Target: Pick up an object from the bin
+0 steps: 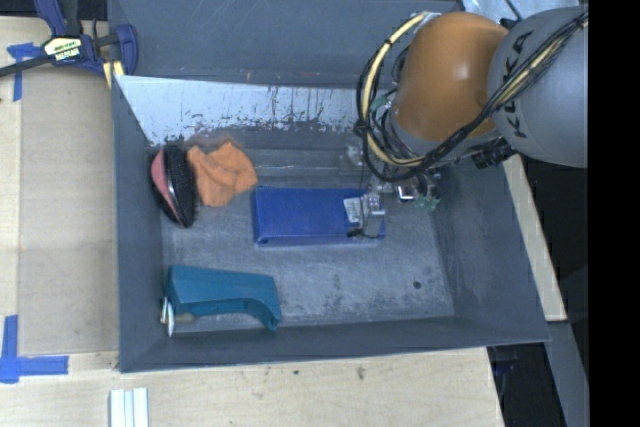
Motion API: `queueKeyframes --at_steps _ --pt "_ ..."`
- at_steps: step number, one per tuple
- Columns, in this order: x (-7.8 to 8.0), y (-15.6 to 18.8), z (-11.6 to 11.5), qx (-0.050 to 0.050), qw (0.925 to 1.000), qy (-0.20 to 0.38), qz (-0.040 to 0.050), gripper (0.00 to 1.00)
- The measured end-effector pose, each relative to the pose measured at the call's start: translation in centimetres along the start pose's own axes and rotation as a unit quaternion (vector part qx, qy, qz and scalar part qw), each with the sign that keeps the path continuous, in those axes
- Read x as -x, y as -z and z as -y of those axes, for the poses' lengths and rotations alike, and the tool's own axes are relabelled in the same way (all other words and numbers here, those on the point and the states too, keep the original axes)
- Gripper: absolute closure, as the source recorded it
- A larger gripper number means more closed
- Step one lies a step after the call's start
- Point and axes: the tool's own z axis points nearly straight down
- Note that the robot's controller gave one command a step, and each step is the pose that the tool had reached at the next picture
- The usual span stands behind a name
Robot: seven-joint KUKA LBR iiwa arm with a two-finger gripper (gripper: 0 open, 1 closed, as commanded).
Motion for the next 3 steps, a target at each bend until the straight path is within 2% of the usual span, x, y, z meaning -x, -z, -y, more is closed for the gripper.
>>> queueKeyframes --at_steps 1,2,3 --pt "-0.4 -1.6 3.0 0.000 0.9982 0.060 -0.0011 0.00" --pt "0.9 -4.7 3.6 0.000 0.9974 0.072 -0.0003 0.00" --pt "0.8 -5.8 3.6 0.000 0.9975 0.070 -0.0009 0.00"
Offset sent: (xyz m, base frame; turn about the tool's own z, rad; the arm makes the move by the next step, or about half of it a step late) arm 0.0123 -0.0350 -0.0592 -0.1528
